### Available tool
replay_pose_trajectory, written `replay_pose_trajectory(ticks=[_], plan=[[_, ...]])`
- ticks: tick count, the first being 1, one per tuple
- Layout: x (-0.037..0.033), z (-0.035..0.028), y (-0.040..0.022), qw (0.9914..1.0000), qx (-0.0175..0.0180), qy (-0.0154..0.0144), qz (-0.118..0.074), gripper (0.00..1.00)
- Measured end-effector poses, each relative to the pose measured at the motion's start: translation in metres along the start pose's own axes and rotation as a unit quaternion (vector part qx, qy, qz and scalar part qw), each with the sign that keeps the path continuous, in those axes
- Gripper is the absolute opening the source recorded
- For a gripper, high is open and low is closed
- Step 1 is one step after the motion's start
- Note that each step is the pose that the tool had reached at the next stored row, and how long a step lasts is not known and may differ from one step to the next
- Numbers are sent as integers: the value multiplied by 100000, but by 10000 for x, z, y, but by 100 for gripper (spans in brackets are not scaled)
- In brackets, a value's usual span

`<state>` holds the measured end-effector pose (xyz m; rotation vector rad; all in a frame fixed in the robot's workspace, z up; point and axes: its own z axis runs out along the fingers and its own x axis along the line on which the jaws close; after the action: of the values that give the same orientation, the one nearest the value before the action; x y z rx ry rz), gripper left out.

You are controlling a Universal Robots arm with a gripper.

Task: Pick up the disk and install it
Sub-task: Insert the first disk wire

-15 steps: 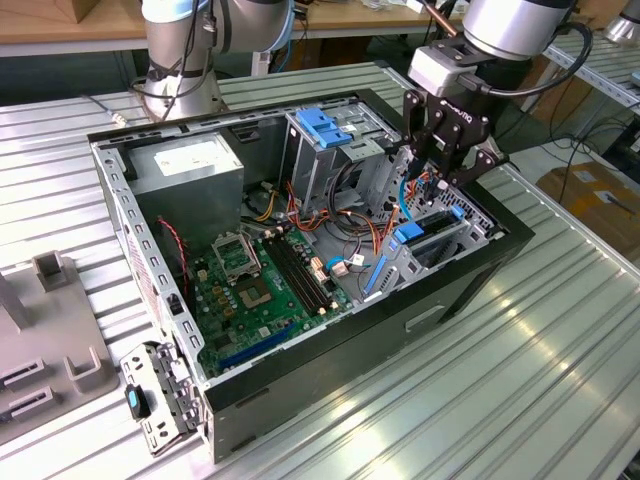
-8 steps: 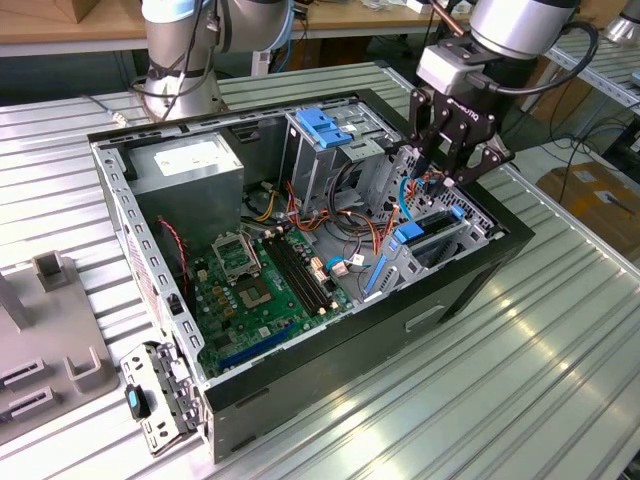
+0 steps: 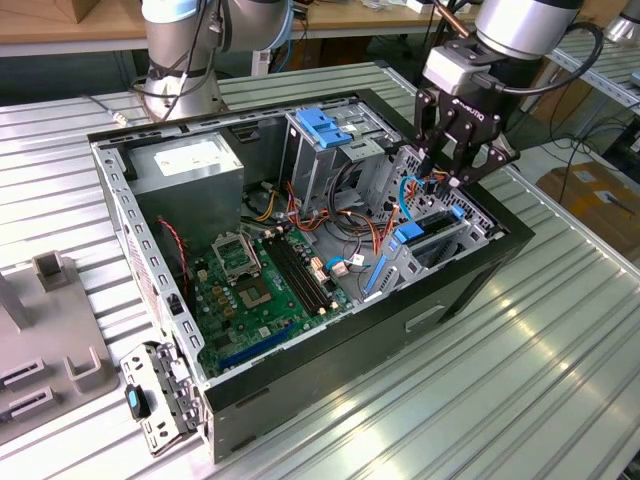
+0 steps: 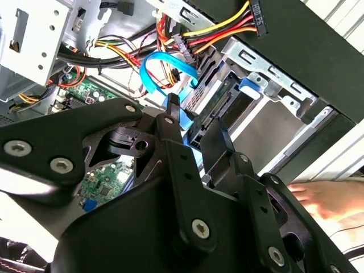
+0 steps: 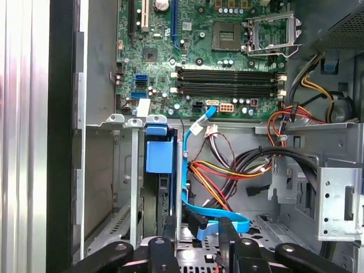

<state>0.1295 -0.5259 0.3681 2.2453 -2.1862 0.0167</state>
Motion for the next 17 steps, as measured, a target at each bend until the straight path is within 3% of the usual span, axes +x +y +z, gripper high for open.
replay_pose_trajectory(ticks=[7, 13, 14, 17], plan=[[13, 11, 0, 100000, -5, 297, -5, 43], [13, 12, -1, 100000, -10, 295, -8, 43], [13, 12, 0, 100000, -9, 296, -6, 41], [13, 13, -1, 100000, -8, 294, -6, 22]])
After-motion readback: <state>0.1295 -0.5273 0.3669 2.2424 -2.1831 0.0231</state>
